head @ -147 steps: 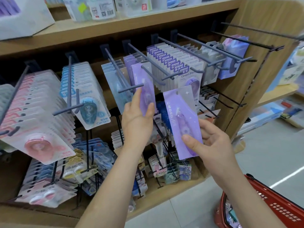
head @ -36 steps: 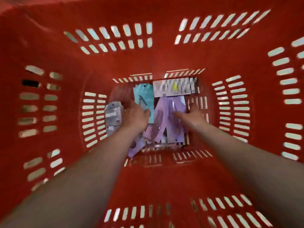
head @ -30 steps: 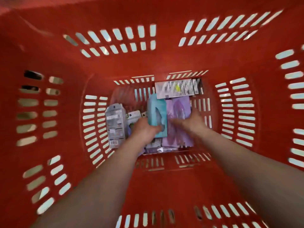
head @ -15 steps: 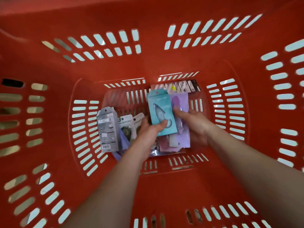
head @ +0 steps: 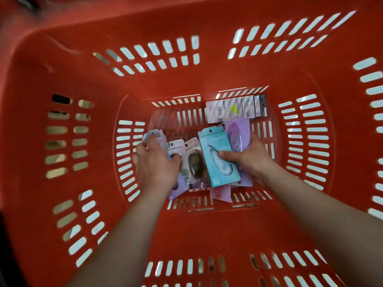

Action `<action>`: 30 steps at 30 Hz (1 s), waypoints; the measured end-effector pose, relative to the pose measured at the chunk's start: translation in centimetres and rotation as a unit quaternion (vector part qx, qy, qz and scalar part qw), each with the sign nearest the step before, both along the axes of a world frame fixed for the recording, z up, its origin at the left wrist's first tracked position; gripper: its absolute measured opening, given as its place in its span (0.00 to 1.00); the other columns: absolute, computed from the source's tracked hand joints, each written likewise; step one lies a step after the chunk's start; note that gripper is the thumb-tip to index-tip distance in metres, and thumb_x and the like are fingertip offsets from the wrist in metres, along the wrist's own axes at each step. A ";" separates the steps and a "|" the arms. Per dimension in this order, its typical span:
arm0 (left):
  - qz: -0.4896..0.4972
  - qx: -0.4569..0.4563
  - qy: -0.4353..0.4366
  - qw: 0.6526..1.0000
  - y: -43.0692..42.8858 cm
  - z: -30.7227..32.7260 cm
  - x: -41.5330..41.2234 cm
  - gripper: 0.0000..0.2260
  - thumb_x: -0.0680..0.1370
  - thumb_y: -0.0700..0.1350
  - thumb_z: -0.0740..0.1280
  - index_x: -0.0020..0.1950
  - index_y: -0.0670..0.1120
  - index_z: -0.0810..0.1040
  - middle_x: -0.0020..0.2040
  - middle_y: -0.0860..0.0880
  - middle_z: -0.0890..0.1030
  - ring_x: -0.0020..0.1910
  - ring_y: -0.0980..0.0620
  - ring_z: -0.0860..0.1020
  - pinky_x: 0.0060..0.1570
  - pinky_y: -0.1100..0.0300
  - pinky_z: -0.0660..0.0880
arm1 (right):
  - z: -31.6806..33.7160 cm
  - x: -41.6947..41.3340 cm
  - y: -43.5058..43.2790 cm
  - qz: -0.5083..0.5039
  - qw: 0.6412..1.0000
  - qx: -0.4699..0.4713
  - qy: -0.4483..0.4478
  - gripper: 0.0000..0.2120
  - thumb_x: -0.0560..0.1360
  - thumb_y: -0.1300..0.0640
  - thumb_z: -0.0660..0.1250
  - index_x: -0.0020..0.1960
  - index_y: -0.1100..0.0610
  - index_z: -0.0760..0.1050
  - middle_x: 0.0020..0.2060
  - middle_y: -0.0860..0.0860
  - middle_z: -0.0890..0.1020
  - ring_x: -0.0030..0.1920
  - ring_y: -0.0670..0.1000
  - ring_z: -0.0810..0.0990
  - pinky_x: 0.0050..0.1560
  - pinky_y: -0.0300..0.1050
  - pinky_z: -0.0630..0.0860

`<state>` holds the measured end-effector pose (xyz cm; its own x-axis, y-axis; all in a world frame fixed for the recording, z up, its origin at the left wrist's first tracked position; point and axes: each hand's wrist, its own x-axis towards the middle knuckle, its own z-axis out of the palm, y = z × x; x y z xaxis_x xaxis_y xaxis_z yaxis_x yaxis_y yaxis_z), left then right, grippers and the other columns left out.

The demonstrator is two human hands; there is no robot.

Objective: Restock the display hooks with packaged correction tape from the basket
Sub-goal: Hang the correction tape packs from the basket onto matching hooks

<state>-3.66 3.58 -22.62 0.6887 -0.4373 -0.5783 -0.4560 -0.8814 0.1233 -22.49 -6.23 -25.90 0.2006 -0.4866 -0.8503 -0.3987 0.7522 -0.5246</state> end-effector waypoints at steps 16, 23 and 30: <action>0.397 -0.229 0.468 0.756 -0.7 10.5 -1.6 0.13 0.74 0.28 0.58 0.49 0.40 0.78 0.39 0.43 0.84 0.32 0.48 0.82 0.30 0.58 0.78 | 8.5 1.2 -0.4 -0.053 0.995 -0.057 -0.062 0.32 0.64 0.70 0.79 0.64 0.60 0.72 0.54 0.57 0.85 0.51 0.55 0.86 0.46 0.53 0.84; 0.364 -0.269 0.510 0.731 -0.2 20.0 -3.8 0.21 0.71 0.42 0.74 0.63 0.49 0.76 0.58 0.46 0.83 0.61 0.40 0.80 0.60 0.42 0.76 | 20.2 0.9 -0.3 -0.016 0.991 -0.060 -0.115 0.23 0.67 0.70 0.76 0.59 0.56 0.77 0.50 0.54 0.86 0.49 0.55 0.86 0.45 0.49 0.83; 0.380 -0.360 0.511 0.681 -0.2 31.1 -4.3 0.19 0.71 0.42 0.71 0.61 0.53 0.78 0.59 0.45 0.83 0.56 0.44 0.82 0.56 0.45 0.79 | 32.0 2.1 -0.9 -0.047 0.992 -0.002 -0.118 0.20 0.77 0.53 0.70 0.68 0.51 0.72 0.61 0.54 0.83 0.60 0.57 0.82 0.63 0.59 0.76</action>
